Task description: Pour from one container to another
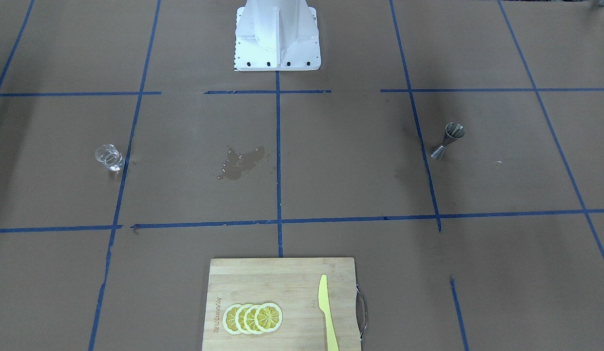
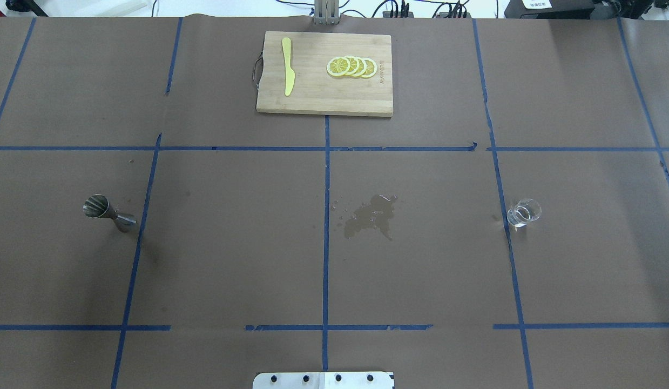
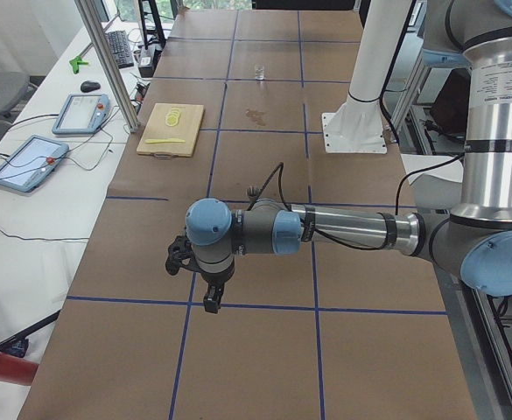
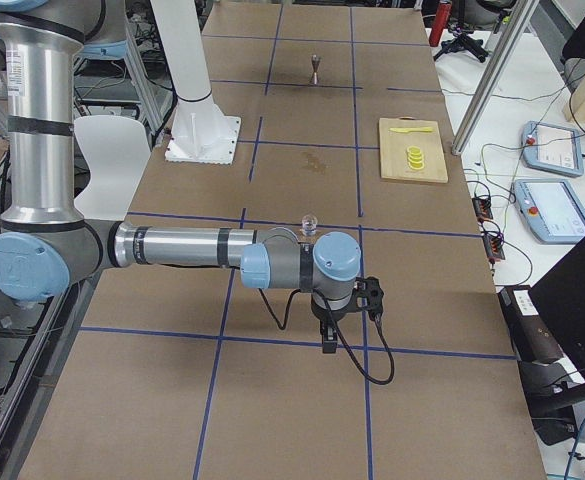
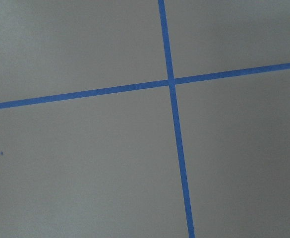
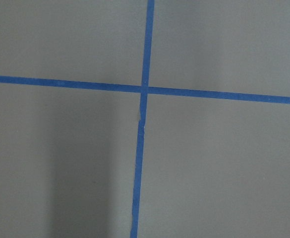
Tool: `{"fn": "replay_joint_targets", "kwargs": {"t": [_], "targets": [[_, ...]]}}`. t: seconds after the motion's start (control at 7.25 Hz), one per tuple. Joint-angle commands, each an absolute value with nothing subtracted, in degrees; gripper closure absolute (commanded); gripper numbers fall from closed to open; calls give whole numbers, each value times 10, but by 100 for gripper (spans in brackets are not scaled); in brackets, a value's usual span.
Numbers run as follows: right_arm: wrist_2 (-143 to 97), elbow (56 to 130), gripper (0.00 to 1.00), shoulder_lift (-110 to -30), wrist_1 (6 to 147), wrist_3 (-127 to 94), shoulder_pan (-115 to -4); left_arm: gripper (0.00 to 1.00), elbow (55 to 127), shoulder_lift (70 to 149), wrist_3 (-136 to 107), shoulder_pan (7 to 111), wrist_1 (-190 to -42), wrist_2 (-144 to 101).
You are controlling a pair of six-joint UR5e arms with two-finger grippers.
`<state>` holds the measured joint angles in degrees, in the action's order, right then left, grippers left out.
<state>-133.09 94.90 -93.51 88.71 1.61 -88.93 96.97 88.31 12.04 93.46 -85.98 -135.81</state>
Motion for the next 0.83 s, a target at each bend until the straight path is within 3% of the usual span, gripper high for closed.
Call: {"fn": "replay_joint_targets", "kwargs": {"t": [0.0, 0.69], "targets": [[-1332, 954, 0, -934, 880, 11, -870, 0, 965, 883, 120, 919, -902, -1358], [-1326, 999, 0, -933, 788, 5, -868, 0, 946, 888, 113, 918, -1112, -1363]]}}
